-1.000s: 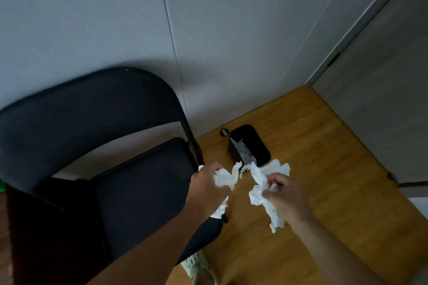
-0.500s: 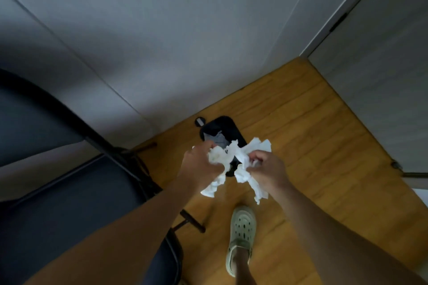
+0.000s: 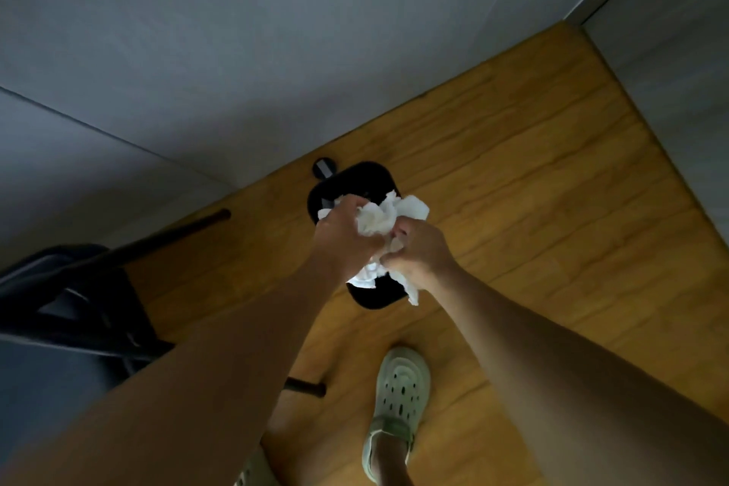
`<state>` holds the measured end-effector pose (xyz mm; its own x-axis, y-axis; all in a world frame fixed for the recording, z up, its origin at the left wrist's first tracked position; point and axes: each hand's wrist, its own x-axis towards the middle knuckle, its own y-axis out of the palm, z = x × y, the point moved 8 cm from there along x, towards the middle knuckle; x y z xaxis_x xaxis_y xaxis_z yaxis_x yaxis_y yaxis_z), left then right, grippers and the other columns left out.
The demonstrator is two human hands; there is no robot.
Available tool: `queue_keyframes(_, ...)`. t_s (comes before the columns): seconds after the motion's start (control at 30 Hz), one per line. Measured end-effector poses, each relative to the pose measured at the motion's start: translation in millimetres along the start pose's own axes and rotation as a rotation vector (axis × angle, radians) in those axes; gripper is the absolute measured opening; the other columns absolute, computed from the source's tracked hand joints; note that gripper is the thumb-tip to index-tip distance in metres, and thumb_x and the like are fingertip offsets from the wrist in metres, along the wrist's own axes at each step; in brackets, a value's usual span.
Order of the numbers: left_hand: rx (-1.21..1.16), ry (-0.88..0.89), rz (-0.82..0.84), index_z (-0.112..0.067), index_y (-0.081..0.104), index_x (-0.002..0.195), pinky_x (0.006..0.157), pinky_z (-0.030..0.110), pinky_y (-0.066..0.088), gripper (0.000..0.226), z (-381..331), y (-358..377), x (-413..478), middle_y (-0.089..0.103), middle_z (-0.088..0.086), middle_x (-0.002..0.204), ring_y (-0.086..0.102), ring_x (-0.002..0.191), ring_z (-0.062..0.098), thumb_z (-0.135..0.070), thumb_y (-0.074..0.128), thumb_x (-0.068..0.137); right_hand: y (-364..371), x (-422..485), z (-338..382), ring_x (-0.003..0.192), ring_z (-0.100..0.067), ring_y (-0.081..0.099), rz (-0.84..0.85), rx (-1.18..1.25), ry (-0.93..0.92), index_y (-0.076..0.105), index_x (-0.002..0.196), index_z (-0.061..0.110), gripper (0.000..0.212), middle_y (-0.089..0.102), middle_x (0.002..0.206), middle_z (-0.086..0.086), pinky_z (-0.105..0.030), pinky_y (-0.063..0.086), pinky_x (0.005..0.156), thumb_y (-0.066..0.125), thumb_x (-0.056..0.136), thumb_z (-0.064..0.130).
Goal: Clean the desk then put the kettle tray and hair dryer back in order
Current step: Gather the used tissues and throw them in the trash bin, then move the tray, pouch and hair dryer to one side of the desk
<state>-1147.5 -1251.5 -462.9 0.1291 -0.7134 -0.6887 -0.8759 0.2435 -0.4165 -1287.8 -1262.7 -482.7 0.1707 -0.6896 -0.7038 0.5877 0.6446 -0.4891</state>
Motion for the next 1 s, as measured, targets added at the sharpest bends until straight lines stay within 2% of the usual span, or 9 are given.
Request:
queue_keyframes(0.13, 0.009, 0.003, 0.042, -0.037, 0.039, 0.146, 0.083, 0.022, 0.039, 0.078, 12, 7, 5, 0.052, -0.002, 0.134, 0.049, 0.121, 0.018, -0.023, 0.08, 0.08, -5, 1, 0, 0.107, -0.019, 0.066, 0.035, 0.002, -0.017, 0.062, 0.126, 0.019, 0.051, 0.067, 0.12, 0.001, -0.033, 0.057, 0.087, 0.077, 0.078, 0.014)
queue_keyframes(0.2, -0.009, -0.005, 0.046, -0.039, 0.037, 0.148, 0.087, 0.027, 0.042, 0.081, 14, 3, 6, 0.049, -0.003, 0.145, 0.049, 0.129, 0.021, -0.023, 0.08, 0.081, -13, -6, 2, 0.113, -0.02, 0.065, 0.041, 0.0, -0.017, 0.06, 0.134, 0.022, 0.058, 0.064, 0.13, 0.001, -0.036, 0.057, 0.091, 0.075, 0.079, 0.01)
queue_keyframes(0.33, -0.027, -0.028, 0.054, -0.038, 0.04, 0.148, 0.096, 0.032, 0.049, 0.082, 9, -6, 0, 0.047, -0.004, 0.15, 0.049, 0.134, 0.021, -0.025, 0.082, 0.079, -30, -21, 9, 0.121, -0.024, 0.062, 0.046, 0.046, -0.011, 0.056, 0.139, 0.02, 0.062, 0.061, 0.138, -0.004, -0.041, 0.056, 0.096, 0.077, 0.082, 0.014)
queue_keyframes(0.47, -0.032, -0.018, 0.065, -0.035, 0.048, 0.144, 0.103, 0.038, 0.049, 0.074, -1, -18, -18, 0.051, -0.004, 0.145, 0.047, 0.135, 0.021, -0.026, 0.083, 0.079, -42, -40, 18, 0.127, -0.021, 0.058, 0.02, 0.093, -0.003, 0.056, 0.14, 0.02, 0.061, 0.056, 0.144, -0.001, -0.036, 0.055, 0.097, 0.076, 0.083, 0.011)
queue_keyframes(0.67, 0.213, 0.071, 0.09, -0.029, 0.048, 0.142, 0.088, 0.026, 0.045, 0.065, -26, -60, -87, 0.056, -0.002, 0.139, 0.05, 0.13, 0.02, -0.026, 0.076, 0.083, -43, -95, 59, 0.126, -0.014, 0.057, 0.007, 0.124, -0.039, 0.057, 0.138, 0.025, 0.059, 0.058, 0.14, 0.0, -0.018, 0.054, 0.072, 0.074, 0.084, 0.009)
queue_keyframes(0.73, 0.324, 0.117, 0.118, -0.026, 0.048, 0.141, 0.088, 0.026, 0.041, 0.058, -37, -78, -117, 0.056, 0.0, 0.139, 0.05, 0.129, 0.021, -0.024, 0.071, 0.087, -41, -120, 81, 0.127, -0.014, 0.055, 0.011, 0.106, -0.068, 0.055, 0.14, 0.024, 0.059, 0.056, 0.142, 0.002, -0.022, 0.055, 0.084, 0.074, 0.085, 0.012)
queue_keyframes(0.8, 0.414, 0.141, 0.141, -0.027, 0.043, 0.145, 0.096, 0.028, 0.041, 0.06, -43, -98, -147, 0.051, -0.001, 0.145, 0.046, 0.133, 0.022, -0.031, 0.067, 0.09, -39, -148, 103, 0.129, -0.016, 0.055, 0.022, 0.07, -0.085, 0.051, 0.143, 0.023, 0.06, 0.056, 0.143, 0.002, -0.03, 0.054, 0.096, 0.073, 0.088, 0.017)
queue_keyframes(0.9, 0.516, 0.168, 0.179, -0.029, 0.037, 0.15, 0.109, 0.039, 0.043, 0.064, -44, -128, -192, 0.045, -0.002, 0.152, 0.042, 0.138, 0.021, -0.047, 0.06, 0.093, -33, -194, 139, 0.125, -0.024, 0.059, 0.059, -0.054, -0.107, 0.043, 0.151, 0.025, 0.065, 0.06, 0.141, -0.004, -0.037, 0.052, 0.1, 0.068, 0.092, 0.033)
queue_keyframes(1.0, 0.589, 0.199, 0.178, -0.027, 0.036, 0.151, 0.11, 0.044, 0.042, 0.066, -47, -161, -239, 0.042, -0.001, 0.154, 0.04, 0.141, 0.023, -0.058, 0.051, 0.095, -28, -243, 173, 0.133, -0.019, 0.052, 0.074, -0.162, -0.144, 0.035, 0.156, 0.024, 0.068, 0.044, 0.156, 0.002, -0.033, 0.045, 0.105, 0.06, 0.096, 0.046)
